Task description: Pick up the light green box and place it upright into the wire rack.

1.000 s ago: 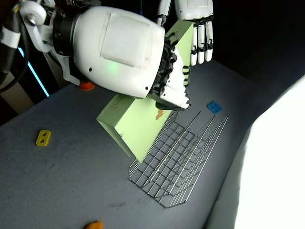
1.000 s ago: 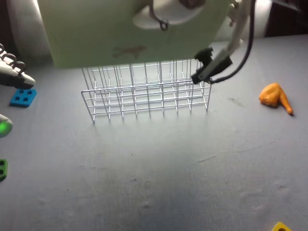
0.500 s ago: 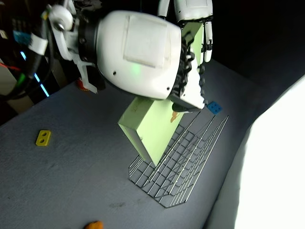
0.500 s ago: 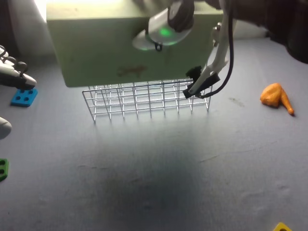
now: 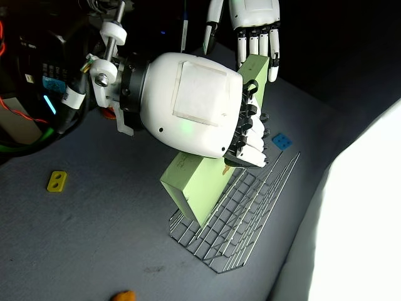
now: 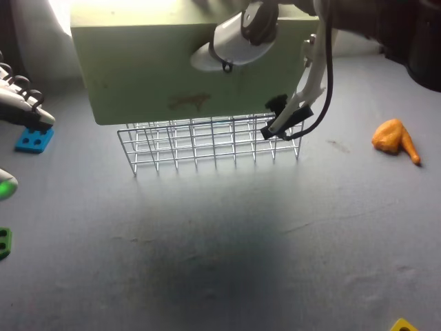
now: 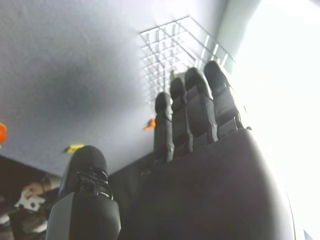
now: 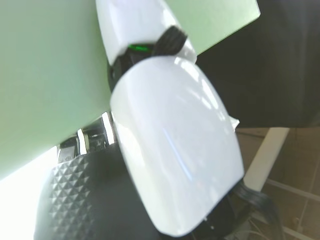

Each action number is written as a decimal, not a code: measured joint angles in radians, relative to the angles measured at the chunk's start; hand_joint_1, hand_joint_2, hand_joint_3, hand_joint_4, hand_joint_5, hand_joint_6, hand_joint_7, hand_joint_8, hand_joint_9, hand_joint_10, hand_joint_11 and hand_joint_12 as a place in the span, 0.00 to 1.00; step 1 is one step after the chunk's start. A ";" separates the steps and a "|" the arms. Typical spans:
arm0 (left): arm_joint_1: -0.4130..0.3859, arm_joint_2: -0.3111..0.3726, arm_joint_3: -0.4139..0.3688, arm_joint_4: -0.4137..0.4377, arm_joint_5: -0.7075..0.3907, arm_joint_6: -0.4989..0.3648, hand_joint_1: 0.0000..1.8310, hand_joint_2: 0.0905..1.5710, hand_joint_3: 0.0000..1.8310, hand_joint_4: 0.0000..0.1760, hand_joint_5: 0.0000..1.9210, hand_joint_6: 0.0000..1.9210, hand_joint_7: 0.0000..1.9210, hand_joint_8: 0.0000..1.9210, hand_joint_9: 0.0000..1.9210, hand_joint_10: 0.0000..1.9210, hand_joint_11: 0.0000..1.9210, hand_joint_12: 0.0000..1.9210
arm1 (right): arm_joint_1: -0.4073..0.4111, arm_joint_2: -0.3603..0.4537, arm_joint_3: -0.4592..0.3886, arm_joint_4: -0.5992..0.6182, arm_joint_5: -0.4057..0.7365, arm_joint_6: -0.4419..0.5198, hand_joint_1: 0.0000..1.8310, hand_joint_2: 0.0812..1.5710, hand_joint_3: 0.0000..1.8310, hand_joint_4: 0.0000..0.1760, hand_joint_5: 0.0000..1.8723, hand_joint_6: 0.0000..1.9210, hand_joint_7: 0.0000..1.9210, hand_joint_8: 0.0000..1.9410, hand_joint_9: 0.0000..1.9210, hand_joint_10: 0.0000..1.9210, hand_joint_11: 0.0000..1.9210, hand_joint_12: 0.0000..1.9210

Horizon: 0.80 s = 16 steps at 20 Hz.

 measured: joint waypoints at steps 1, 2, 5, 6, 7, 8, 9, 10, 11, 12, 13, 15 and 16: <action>0.000 0.000 0.000 0.000 0.000 0.000 0.09 0.77 0.00 0.08 0.13 0.00 0.14 0.00 0.12 0.00 0.00 0.20 | -0.004 0.000 0.001 0.002 0.001 0.000 0.66 0.74 0.00 0.00 0.52 0.49 0.41 0.72 0.32 0.79 0.24 0.99; 0.000 -0.001 0.000 0.000 0.000 0.000 0.09 0.77 0.00 0.09 0.14 0.00 0.15 0.00 0.13 0.00 0.00 0.23 | -0.007 0.000 0.003 0.000 0.003 0.000 0.66 0.73 0.00 0.00 0.52 0.48 0.41 0.74 0.32 0.81 0.25 0.98; 0.006 -0.001 0.000 0.000 0.003 0.000 0.09 0.77 0.00 0.05 0.15 0.00 0.16 0.00 0.14 0.00 0.00 0.25 | -0.007 0.000 0.006 -0.001 0.000 -0.001 0.67 0.74 0.00 0.00 0.53 0.47 0.38 0.78 0.30 0.88 0.27 1.00; 0.011 -0.001 0.000 0.000 0.002 0.000 0.11 0.77 0.00 0.06 0.16 0.01 0.16 0.00 0.14 0.00 0.00 0.25 | -0.007 0.000 0.006 -0.002 -0.006 -0.002 0.66 0.74 0.00 0.00 0.52 0.50 0.38 0.76 0.29 0.86 0.26 1.00; 0.016 0.000 0.002 0.000 -0.001 0.000 0.11 0.77 0.00 0.06 0.16 0.01 0.16 0.00 0.14 0.00 0.00 0.25 | -0.007 0.000 0.006 -0.002 -0.013 -0.006 0.66 0.74 0.00 0.00 0.52 0.51 0.38 0.76 0.29 0.86 0.25 1.00; 0.016 0.000 0.002 0.000 -0.001 0.001 0.10 0.77 0.00 0.10 0.16 0.00 0.16 0.00 0.14 0.00 0.00 0.25 | -0.007 0.000 0.006 -0.002 -0.018 -0.008 0.66 0.74 0.00 0.00 0.51 0.50 0.38 0.77 0.29 0.86 0.25 1.00; 0.016 0.000 0.002 0.000 0.000 0.000 0.10 0.77 0.00 0.09 0.15 0.00 0.16 0.00 0.15 0.00 0.00 0.27 | -0.006 0.000 0.006 -0.003 -0.019 -0.011 0.66 0.75 0.00 0.00 0.50 0.51 0.36 0.81 0.28 0.87 0.25 1.00; 0.016 0.000 0.002 0.000 0.001 0.000 0.10 0.77 0.00 0.09 0.15 0.00 0.16 0.00 0.15 0.00 0.00 0.27 | -0.006 0.000 0.006 -0.003 -0.020 -0.011 0.66 0.75 0.00 0.00 0.50 0.51 0.36 0.81 0.28 0.87 0.25 1.00; 0.016 0.000 0.002 0.000 0.000 0.000 0.10 0.77 0.00 0.09 0.15 0.00 0.15 0.00 0.15 0.00 0.00 0.27 | -0.006 0.001 0.006 -0.003 -0.021 -0.011 0.66 0.76 0.00 0.00 0.50 0.51 0.36 0.81 0.28 0.88 0.25 1.00; 0.015 0.000 0.002 0.000 0.001 0.000 0.10 0.77 0.00 0.09 0.15 0.00 0.15 0.00 0.15 0.00 0.00 0.27 | -0.006 0.002 0.006 -0.003 -0.022 -0.011 0.66 0.76 0.00 0.00 0.50 0.51 0.36 0.81 0.28 0.88 0.25 1.00; 0.016 0.000 0.002 0.000 0.001 0.000 0.10 0.77 0.00 0.09 0.15 0.00 0.15 0.00 0.15 0.00 0.00 0.27 | -0.006 0.004 0.006 -0.003 -0.021 -0.011 0.66 0.76 0.00 0.00 0.50 0.51 0.36 0.81 0.28 0.88 0.25 1.00; 0.015 0.000 0.002 0.000 0.000 0.000 0.10 0.77 0.00 0.09 0.15 0.00 0.15 0.00 0.15 0.00 0.00 0.27 | -0.003 0.005 0.006 -0.003 -0.020 -0.012 0.66 0.76 0.00 0.00 0.50 0.51 0.36 0.81 0.28 0.88 0.25 1.00; 0.016 0.000 0.002 0.000 0.001 0.000 0.10 0.77 0.00 0.09 0.15 0.00 0.15 0.00 0.15 0.00 0.00 0.27 | -0.001 0.005 0.006 -0.003 -0.021 -0.012 0.66 0.76 0.00 0.00 0.50 0.51 0.36 0.81 0.28 0.88 0.25 1.00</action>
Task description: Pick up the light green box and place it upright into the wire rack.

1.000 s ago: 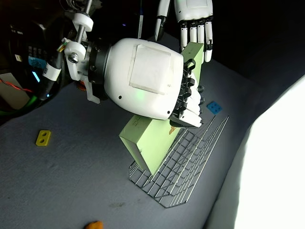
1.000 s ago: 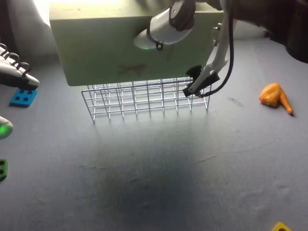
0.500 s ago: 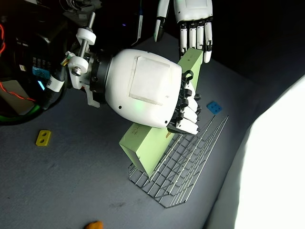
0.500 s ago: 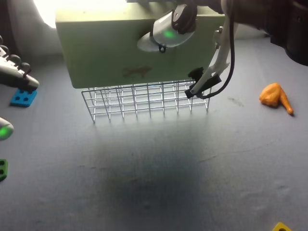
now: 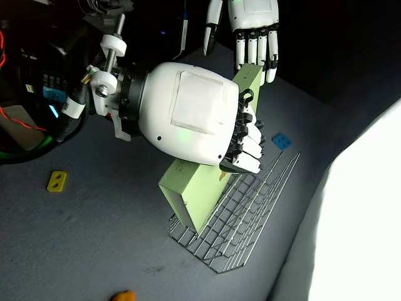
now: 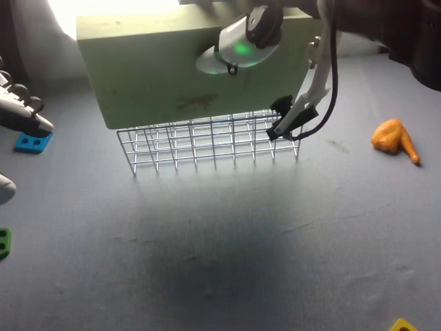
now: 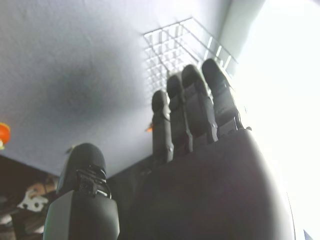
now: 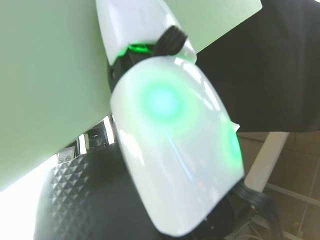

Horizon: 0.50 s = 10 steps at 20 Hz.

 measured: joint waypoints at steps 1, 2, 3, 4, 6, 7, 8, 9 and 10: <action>0.000 0.000 0.000 0.000 0.000 0.000 0.11 0.76 0.00 0.07 0.16 0.00 0.16 0.00 0.16 0.00 0.00 0.28 | 0.000 0.001 0.000 0.000 0.000 0.000 0.66 0.76 0.00 0.00 0.49 0.50 0.36 0.82 0.27 0.89 0.25 1.00; 0.000 0.000 0.000 0.000 0.000 0.000 0.12 0.76 0.00 0.06 0.16 0.00 0.17 0.00 0.16 0.00 0.00 0.28 | -0.001 0.001 0.000 0.000 -0.001 0.000 0.66 0.76 0.00 0.00 0.49 0.50 0.36 0.83 0.27 0.90 0.25 1.00; 0.000 0.000 0.000 0.000 0.000 0.000 0.12 0.76 0.00 0.06 0.16 0.00 0.17 0.00 0.16 0.00 0.00 0.28 | -0.006 0.001 0.001 -0.001 -0.001 -0.011 0.66 0.76 0.00 0.00 0.49 0.50 0.36 0.83 0.27 0.90 0.25 1.00; 0.000 0.000 0.000 0.000 0.000 0.000 0.12 0.76 0.00 0.06 0.16 0.00 0.17 0.00 0.16 0.00 0.00 0.28 | -0.011 0.001 0.001 -0.003 -0.001 -0.013 0.66 0.76 0.00 0.00 0.49 0.50 0.36 0.83 0.27 0.90 0.25 1.00; 0.000 0.000 0.000 0.000 0.000 0.000 0.10 0.76 0.00 0.08 0.15 0.00 0.16 0.00 0.15 0.00 0.00 0.25 | -0.014 0.001 0.004 -0.002 -0.003 -0.012 0.66 0.77 0.00 0.00 0.49 0.51 0.34 0.85 0.26 0.92 0.26 1.00; 0.000 0.000 0.000 0.000 0.000 0.000 0.10 0.76 0.00 0.08 0.15 0.00 0.16 0.00 0.15 0.00 0.00 0.25 | -0.014 0.001 0.010 -0.002 -0.005 -0.006 0.66 0.77 0.00 0.00 0.49 0.51 0.34 0.85 0.26 0.92 0.26 1.00; 0.000 0.000 0.000 0.000 0.000 0.000 0.11 0.76 0.00 0.03 0.16 0.00 0.17 0.00 0.15 0.00 0.00 0.26 | -0.014 -0.002 0.016 -0.003 -0.006 0.009 0.66 0.78 0.00 0.00 0.47 0.53 0.33 0.87 0.26 0.93 0.26 1.00; 0.000 0.000 0.000 0.000 0.000 0.000 0.12 0.76 0.00 0.00 0.17 0.00 0.18 0.00 0.16 0.00 0.00 0.28 | -0.014 -0.003 0.023 -0.003 -0.005 0.012 0.66 0.77 0.00 0.00 0.47 0.53 0.34 0.85 0.26 0.91 0.24 1.00; 0.000 0.000 0.000 0.000 0.000 0.000 0.13 0.76 0.00 0.05 0.17 0.00 0.18 0.00 0.16 0.00 0.00 0.30 | -0.014 -0.006 0.026 -0.003 -0.003 0.011 0.66 0.76 0.00 0.00 0.48 0.52 0.37 0.82 0.27 0.87 0.24 1.00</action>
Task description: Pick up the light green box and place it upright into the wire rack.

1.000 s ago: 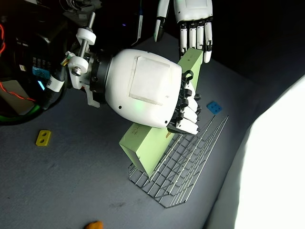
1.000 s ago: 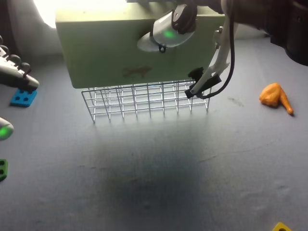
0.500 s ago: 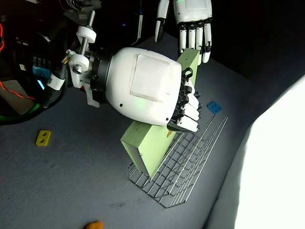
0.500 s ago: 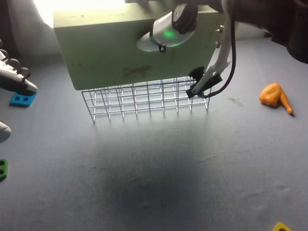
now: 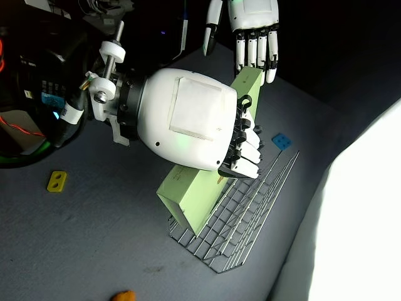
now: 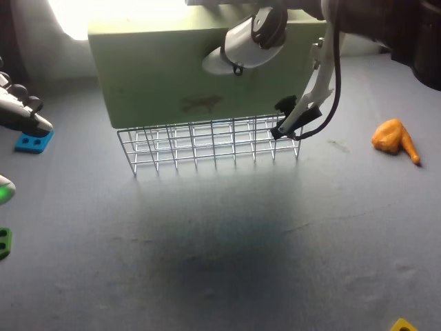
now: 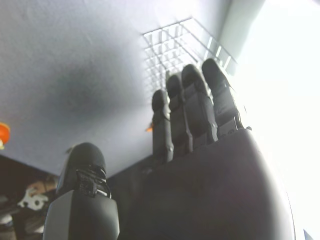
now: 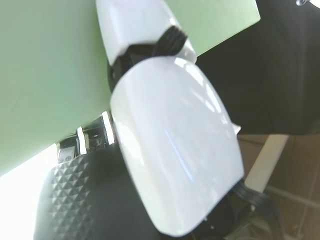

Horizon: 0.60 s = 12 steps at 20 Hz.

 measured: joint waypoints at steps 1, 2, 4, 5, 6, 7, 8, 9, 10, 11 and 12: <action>0.000 0.000 0.000 0.000 0.000 0.000 0.13 0.76 0.00 0.05 0.17 0.00 0.18 0.00 0.16 0.00 0.00 0.30 | 0.000 -0.004 0.000 0.000 0.001 -0.001 0.66 0.76 0.00 0.00 0.48 0.52 0.37 0.82 0.27 0.87 0.24 1.00; 0.000 0.000 0.000 0.000 0.000 0.000 0.11 0.76 0.00 0.09 0.17 0.00 0.18 0.00 0.16 0.00 0.00 0.27 | -0.006 -0.010 0.003 -0.003 0.002 -0.001 0.65 0.76 0.00 0.00 0.47 0.56 0.37 0.80 0.29 0.84 0.24 0.98; 0.000 0.000 0.000 0.000 0.001 0.000 0.10 0.76 0.00 0.10 0.16 0.00 0.17 0.00 0.15 0.00 0.00 0.25 | -0.022 -0.021 0.014 -0.006 0.005 0.001 0.65 0.75 0.00 0.00 0.47 0.56 0.41 0.74 0.32 0.78 0.24 0.94; 0.000 0.000 0.000 0.000 0.000 0.000 0.10 0.76 0.00 0.10 0.16 0.00 0.17 0.00 0.15 0.00 0.00 0.25 | -0.028 -0.027 0.026 0.002 0.003 0.003 0.65 0.74 0.00 0.00 0.48 0.55 0.42 0.72 0.33 0.76 0.24 0.93; 0.003 0.000 0.000 0.000 0.001 0.000 0.10 0.76 0.00 0.10 0.16 0.00 0.17 0.00 0.15 0.00 0.00 0.25 | -0.030 -0.027 0.032 0.002 0.004 0.005 0.65 0.74 0.00 0.00 0.48 0.55 0.42 0.72 0.33 0.76 0.24 0.93; 0.003 0.000 0.000 0.000 0.000 0.000 0.10 0.76 0.00 0.10 0.16 0.00 0.17 0.00 0.15 0.00 0.00 0.25 | -0.029 -0.027 0.037 0.001 0.003 0.010 0.65 0.74 0.00 0.00 0.48 0.55 0.42 0.72 0.33 0.76 0.24 0.93; 0.004 0.000 0.000 0.000 0.000 0.000 0.10 0.76 0.00 0.10 0.16 0.00 0.17 0.00 0.15 0.00 0.00 0.24 | -0.029 -0.027 0.046 0.000 0.004 0.027 0.65 0.74 0.00 0.00 0.48 0.55 0.42 0.72 0.33 0.76 0.24 0.93; 0.004 0.000 0.000 0.000 0.000 0.000 0.10 0.76 0.00 0.10 0.16 0.00 0.17 0.00 0.15 0.00 0.00 0.24 | -0.029 -0.029 0.051 0.001 0.003 0.035 0.65 0.74 0.00 0.00 0.48 0.55 0.42 0.72 0.33 0.76 0.24 0.93; 0.004 0.000 0.000 0.000 0.001 0.000 0.10 0.76 0.00 0.10 0.16 0.00 0.17 0.00 0.15 0.00 0.00 0.24 | -0.029 -0.037 0.064 0.002 0.004 0.039 0.65 0.74 0.00 0.00 0.48 0.55 0.42 0.72 0.33 0.76 0.24 0.93; 0.004 0.000 0.000 0.000 0.001 0.000 0.10 0.76 0.00 0.10 0.16 0.00 0.17 0.00 0.15 0.00 0.00 0.24 | -0.029 -0.045 0.074 0.002 0.006 0.042 0.65 0.74 0.00 0.00 0.48 0.55 0.42 0.72 0.33 0.76 0.24 0.93; 0.004 0.000 0.000 0.000 0.001 0.000 0.10 0.76 0.00 0.10 0.16 0.00 0.17 0.00 0.15 0.00 0.00 0.24 | -0.029 -0.054 0.082 0.002 0.008 0.042 0.65 0.74 0.00 0.00 0.48 0.55 0.42 0.72 0.33 0.76 0.24 0.93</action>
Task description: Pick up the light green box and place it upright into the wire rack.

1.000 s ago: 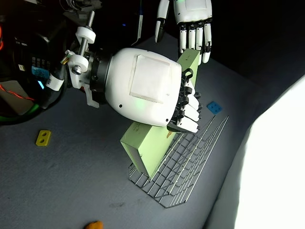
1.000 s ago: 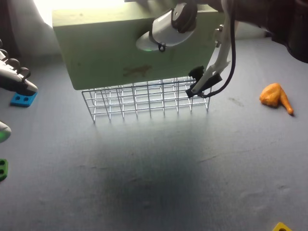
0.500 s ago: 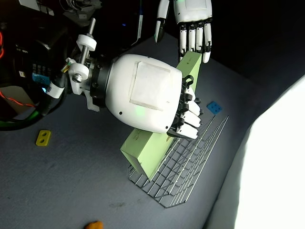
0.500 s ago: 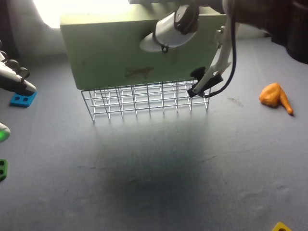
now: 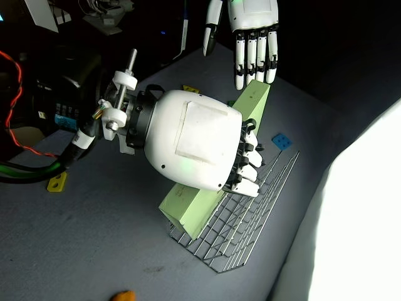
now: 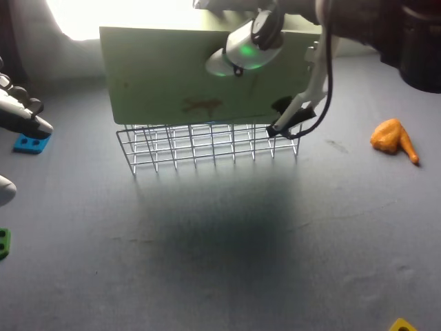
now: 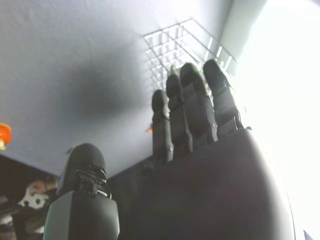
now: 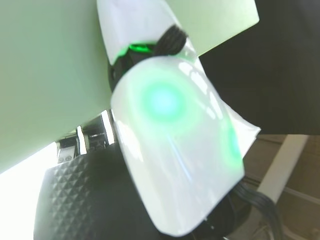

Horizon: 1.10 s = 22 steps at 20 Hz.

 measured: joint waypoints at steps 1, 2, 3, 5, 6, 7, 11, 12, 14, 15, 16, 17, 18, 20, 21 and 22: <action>0.000 0.000 0.000 0.000 0.000 0.000 0.10 0.76 0.00 0.10 0.16 0.00 0.17 0.00 0.15 0.00 0.00 0.24 | -0.001 -0.008 0.006 0.001 -0.001 0.000 0.65 0.74 0.00 0.00 0.48 0.55 0.42 0.72 0.33 0.76 0.24 0.93; 0.000 0.000 0.000 0.000 0.000 0.000 0.10 0.76 0.00 0.10 0.16 0.00 0.17 0.00 0.15 0.00 0.00 0.24 | -0.008 -0.013 0.010 0.006 -0.003 -0.001 0.65 0.74 0.00 0.00 0.48 0.55 0.42 0.72 0.33 0.76 0.24 0.93; 0.000 0.000 0.000 0.000 0.000 0.000 0.10 0.76 0.00 0.10 0.16 0.00 0.17 0.00 0.15 0.00 0.00 0.24 | -0.015 -0.023 0.021 0.020 -0.011 -0.011 0.65 0.74 0.00 0.00 0.48 0.55 0.42 0.72 0.33 0.76 0.24 0.93; 0.000 0.000 0.000 0.000 0.000 0.000 0.10 0.76 0.00 0.10 0.16 0.00 0.17 0.00 0.15 0.00 0.00 0.24 | -0.034 -0.040 0.046 0.024 -0.015 -0.018 0.65 0.74 0.00 0.00 0.48 0.55 0.42 0.72 0.33 0.76 0.24 0.93; 0.000 0.000 0.000 0.000 0.000 0.000 0.10 0.76 0.00 0.10 0.16 0.00 0.17 0.00 0.15 0.00 0.00 0.24 | -0.040 -0.045 0.055 0.023 -0.015 -0.020 0.65 0.74 0.00 0.00 0.48 0.55 0.42 0.72 0.33 0.76 0.24 0.93; 0.000 0.000 0.000 0.000 0.000 0.000 0.10 0.76 0.00 0.10 0.16 0.00 0.17 0.00 0.15 0.00 0.00 0.24 | -0.047 -0.052 0.070 0.025 -0.014 -0.027 0.65 0.74 0.00 0.00 0.48 0.55 0.42 0.72 0.33 0.76 0.24 0.93; 0.000 0.000 -0.001 0.000 0.000 0.000 0.10 0.76 0.00 0.10 0.16 0.00 0.17 0.00 0.15 0.00 0.00 0.24 | -0.080 -0.080 0.108 0.024 -0.011 -0.060 0.65 0.74 0.00 0.00 0.48 0.55 0.42 0.72 0.33 0.76 0.24 0.93; 0.000 0.000 -0.001 0.000 0.000 0.000 0.10 0.76 0.00 0.10 0.16 0.00 0.17 0.00 0.15 0.00 0.00 0.24 | -0.083 -0.081 0.109 0.023 -0.012 -0.062 0.65 0.74 0.00 0.00 0.48 0.55 0.42 0.72 0.33 0.76 0.24 0.93; 0.000 0.000 -0.001 0.000 0.000 0.000 0.10 0.76 0.00 0.10 0.16 0.00 0.17 0.00 0.15 0.00 0.00 0.24 | -0.094 -0.086 0.114 0.023 -0.012 -0.066 0.65 0.74 0.00 0.00 0.48 0.55 0.42 0.72 0.33 0.76 0.24 0.93; 0.000 0.000 -0.001 0.000 0.000 0.000 0.10 0.76 0.00 0.10 0.16 0.00 0.17 0.00 0.15 0.00 0.00 0.24 | -0.095 -0.089 0.116 0.024 -0.014 -0.078 0.65 0.74 0.00 0.00 0.48 0.55 0.42 0.72 0.33 0.76 0.24 0.93; 0.000 0.000 -0.001 0.000 0.000 0.000 0.10 0.76 0.00 0.10 0.16 0.00 0.17 0.00 0.15 0.00 0.00 0.24 | -0.099 -0.089 0.116 0.023 -0.013 -0.091 0.65 0.74 0.00 0.00 0.48 0.55 0.42 0.72 0.33 0.76 0.24 0.93; 0.000 0.000 -0.001 0.000 0.000 0.000 0.10 0.76 0.00 0.10 0.16 0.00 0.17 0.00 0.15 0.00 0.00 0.24 | -0.100 -0.090 0.117 0.023 -0.013 -0.092 0.65 0.74 0.00 0.00 0.48 0.55 0.42 0.72 0.33 0.76 0.24 0.93; 0.000 0.000 -0.001 0.000 0.000 0.000 0.11 0.77 0.00 0.09 0.15 0.00 0.16 0.00 0.15 0.00 0.00 0.25 | -0.102 -0.092 0.119 0.023 -0.013 -0.094 0.68 0.73 0.00 0.00 0.52 0.45 0.44 0.73 0.35 0.77 0.23 0.93; 0.000 0.000 -0.001 0.000 0.000 0.000 0.10 0.77 0.00 0.11 0.13 0.00 0.15 0.00 0.15 0.00 0.00 0.27 | -0.102 -0.097 0.119 0.023 -0.015 -0.095 0.68 0.74 0.00 0.00 0.50 0.45 0.43 0.77 0.37 0.82 0.27 0.95; 0.000 0.000 -0.001 0.000 0.000 0.000 0.10 0.77 0.00 0.11 0.13 0.00 0.15 0.00 0.15 0.00 0.00 0.27 | -0.102 -0.100 0.119 0.023 -0.016 -0.092 0.68 0.74 0.00 0.00 0.50 0.46 0.43 0.77 0.37 0.82 0.27 0.95; 0.000 0.000 -0.001 0.000 0.000 0.000 0.10 0.77 0.00 0.11 0.13 0.00 0.15 0.00 0.15 0.00 0.00 0.27 | -0.102 -0.101 0.119 0.023 -0.017 -0.088 0.68 0.74 0.00 0.00 0.50 0.46 0.43 0.77 0.37 0.82 0.27 0.95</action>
